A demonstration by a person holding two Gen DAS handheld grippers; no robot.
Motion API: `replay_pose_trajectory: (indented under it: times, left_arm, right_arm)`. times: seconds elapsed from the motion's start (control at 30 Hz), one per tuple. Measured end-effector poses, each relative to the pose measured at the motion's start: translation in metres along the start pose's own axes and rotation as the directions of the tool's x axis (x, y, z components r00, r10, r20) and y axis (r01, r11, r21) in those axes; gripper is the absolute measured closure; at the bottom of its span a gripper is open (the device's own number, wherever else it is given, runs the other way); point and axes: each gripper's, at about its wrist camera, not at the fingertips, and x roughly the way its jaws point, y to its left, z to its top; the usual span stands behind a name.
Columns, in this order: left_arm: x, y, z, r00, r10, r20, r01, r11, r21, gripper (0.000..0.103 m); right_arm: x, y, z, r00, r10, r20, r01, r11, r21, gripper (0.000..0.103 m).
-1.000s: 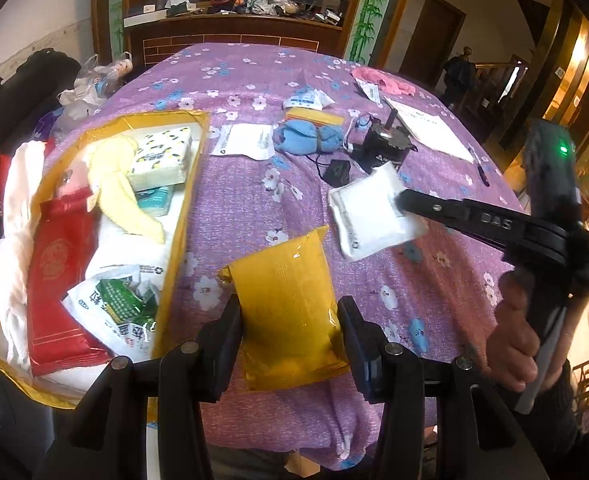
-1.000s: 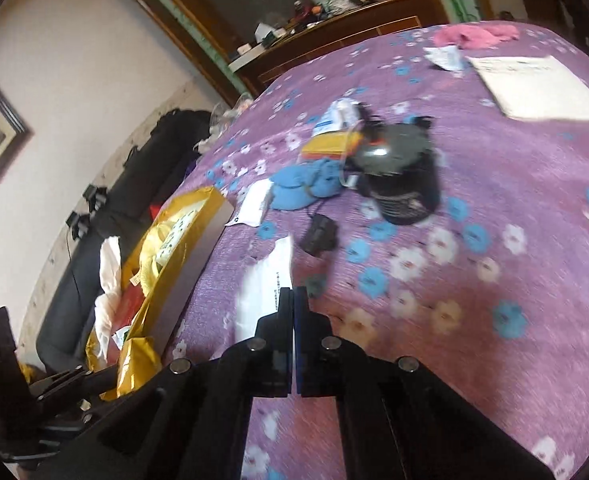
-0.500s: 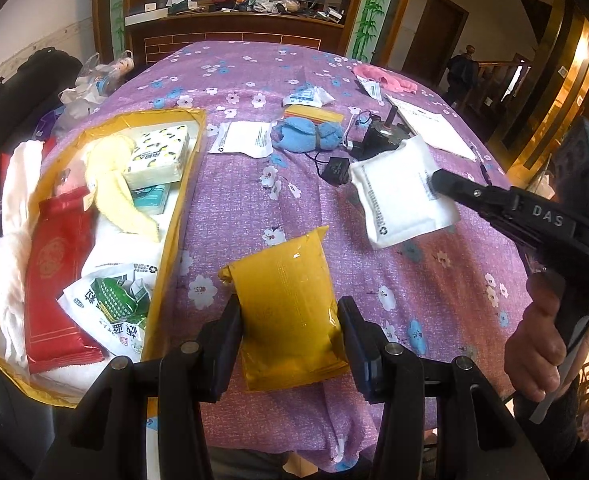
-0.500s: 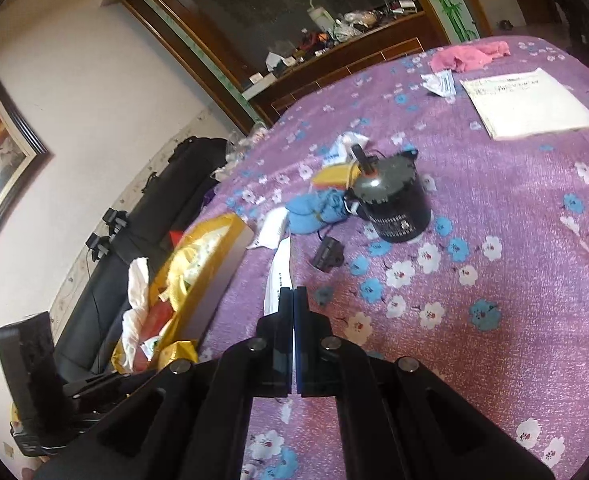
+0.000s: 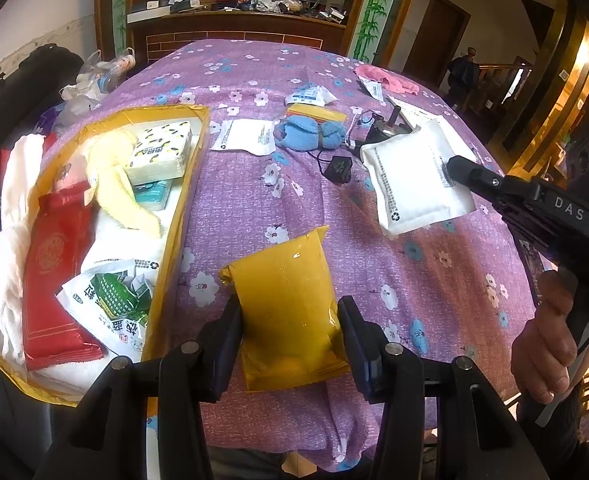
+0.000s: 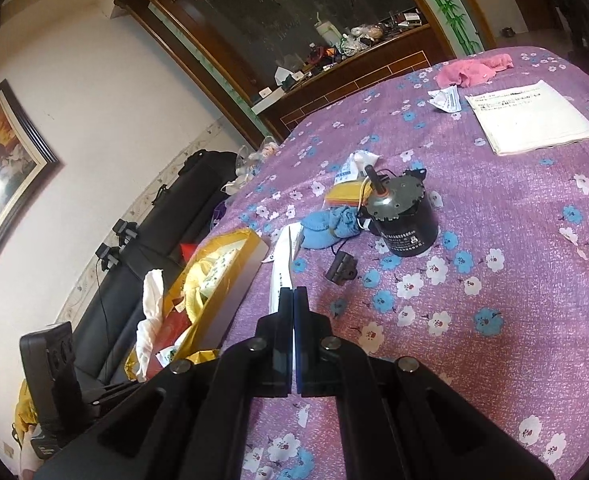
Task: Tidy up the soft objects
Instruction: 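Carry the yellow packet and white packet over the foam tray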
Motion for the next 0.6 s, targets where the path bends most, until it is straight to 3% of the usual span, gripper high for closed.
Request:
replay_pose_trajectory:
  times: [0.6]
  left_arm:
    - [-0.01,0.01,0.007,0.999,0.007,0.043,-0.005,1.0,-0.03,0.053]
  right_arm:
    - [-0.002,0.017,0.001,0.999,0.037,-0.003,-0.037,0.999,-0.015,0.103]
